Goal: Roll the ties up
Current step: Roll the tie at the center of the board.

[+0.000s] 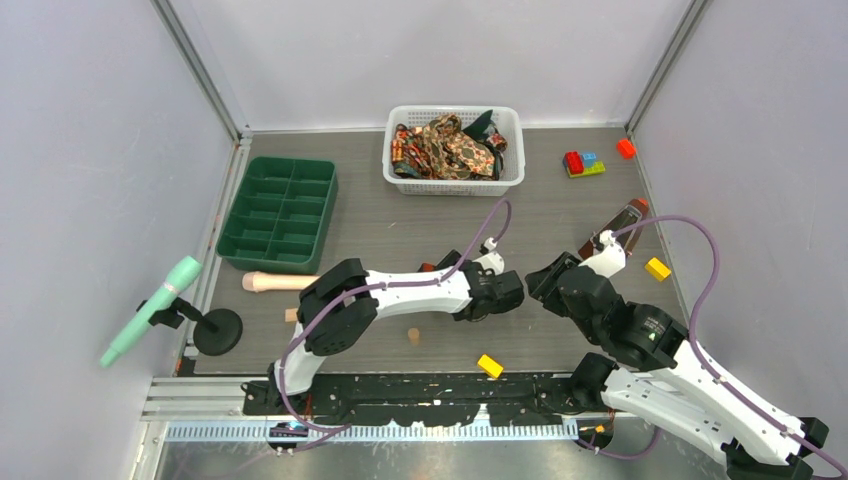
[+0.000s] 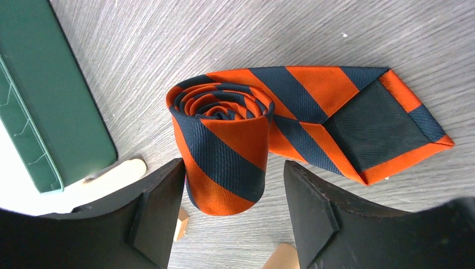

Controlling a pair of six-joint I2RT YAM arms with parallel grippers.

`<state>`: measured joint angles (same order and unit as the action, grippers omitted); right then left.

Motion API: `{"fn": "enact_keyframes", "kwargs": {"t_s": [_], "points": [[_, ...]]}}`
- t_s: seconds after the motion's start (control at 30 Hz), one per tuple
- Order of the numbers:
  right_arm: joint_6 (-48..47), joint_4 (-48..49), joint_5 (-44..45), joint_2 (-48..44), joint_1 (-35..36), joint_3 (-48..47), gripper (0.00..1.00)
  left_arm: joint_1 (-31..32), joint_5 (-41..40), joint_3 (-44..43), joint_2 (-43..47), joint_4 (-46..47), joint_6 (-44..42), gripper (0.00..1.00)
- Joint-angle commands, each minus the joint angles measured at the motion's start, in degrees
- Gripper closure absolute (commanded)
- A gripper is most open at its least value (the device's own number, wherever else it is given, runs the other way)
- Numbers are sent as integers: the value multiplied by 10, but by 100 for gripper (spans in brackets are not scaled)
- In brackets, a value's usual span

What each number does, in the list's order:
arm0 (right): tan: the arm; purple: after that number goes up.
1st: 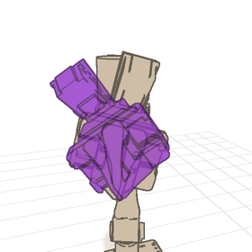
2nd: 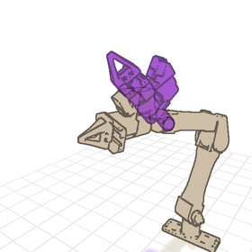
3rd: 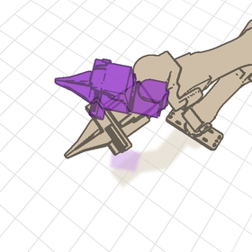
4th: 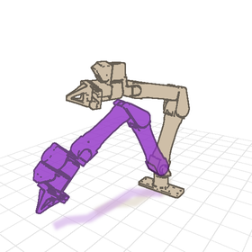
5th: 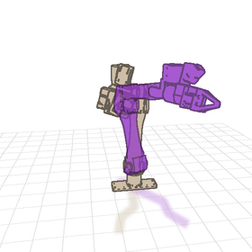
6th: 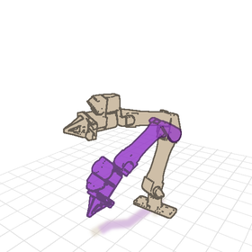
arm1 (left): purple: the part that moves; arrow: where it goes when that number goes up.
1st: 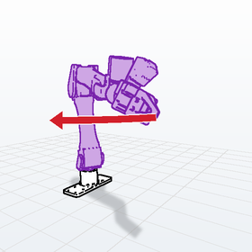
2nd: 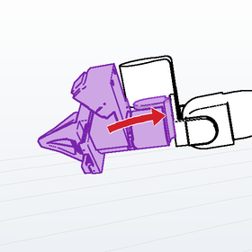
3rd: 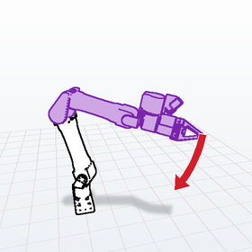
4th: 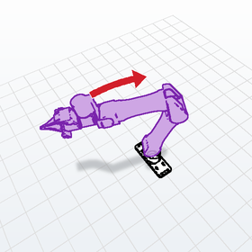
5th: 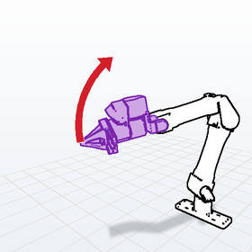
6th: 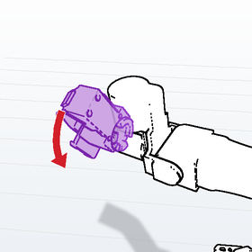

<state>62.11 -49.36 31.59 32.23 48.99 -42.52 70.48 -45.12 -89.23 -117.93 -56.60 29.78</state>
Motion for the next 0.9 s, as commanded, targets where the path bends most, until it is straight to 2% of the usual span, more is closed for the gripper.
{"fn": "enact_keyframes", "kwargs": {"t_s": [0.0,0.47,0.87], "points": [[13,2,9,-5,1,2,52,9,6,-27,2,-18,14,33],[15,3,5,-11,1,8,52,32,46,-56,-12,-11,16,33],[19,3,3,-12,1,14,52,33,94,-38,-9,41,11,42]]}}
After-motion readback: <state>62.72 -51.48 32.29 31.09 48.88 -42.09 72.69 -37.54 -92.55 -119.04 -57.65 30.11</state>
